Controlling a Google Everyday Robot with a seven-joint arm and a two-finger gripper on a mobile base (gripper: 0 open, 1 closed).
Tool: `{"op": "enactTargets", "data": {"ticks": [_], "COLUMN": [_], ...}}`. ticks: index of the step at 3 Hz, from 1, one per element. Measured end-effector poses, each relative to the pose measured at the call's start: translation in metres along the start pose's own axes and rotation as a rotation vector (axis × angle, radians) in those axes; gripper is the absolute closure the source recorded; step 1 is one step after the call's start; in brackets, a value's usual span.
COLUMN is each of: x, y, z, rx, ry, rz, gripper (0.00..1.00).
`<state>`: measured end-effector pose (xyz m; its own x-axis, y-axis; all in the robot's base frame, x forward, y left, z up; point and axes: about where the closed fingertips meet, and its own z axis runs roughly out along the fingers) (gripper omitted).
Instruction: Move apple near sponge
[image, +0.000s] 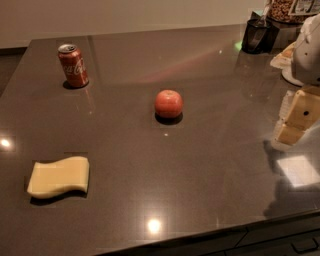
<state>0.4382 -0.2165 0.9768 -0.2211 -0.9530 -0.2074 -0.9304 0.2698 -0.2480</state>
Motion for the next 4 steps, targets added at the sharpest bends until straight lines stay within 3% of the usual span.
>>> {"op": "enactTargets", "data": {"ticks": [1, 3, 4], "x": [0.0, -0.043, -0.076], "y": [0.0, -0.014, -0.03], "z": [0.0, 0.026, 0.052], "rx": [0.0, -0.015, -0.021], "ry": [0.0, -0.04, -0.085], "rz": [0.0, 0.024, 0.108], "gripper": [0.0, 0.0, 0.0]}}
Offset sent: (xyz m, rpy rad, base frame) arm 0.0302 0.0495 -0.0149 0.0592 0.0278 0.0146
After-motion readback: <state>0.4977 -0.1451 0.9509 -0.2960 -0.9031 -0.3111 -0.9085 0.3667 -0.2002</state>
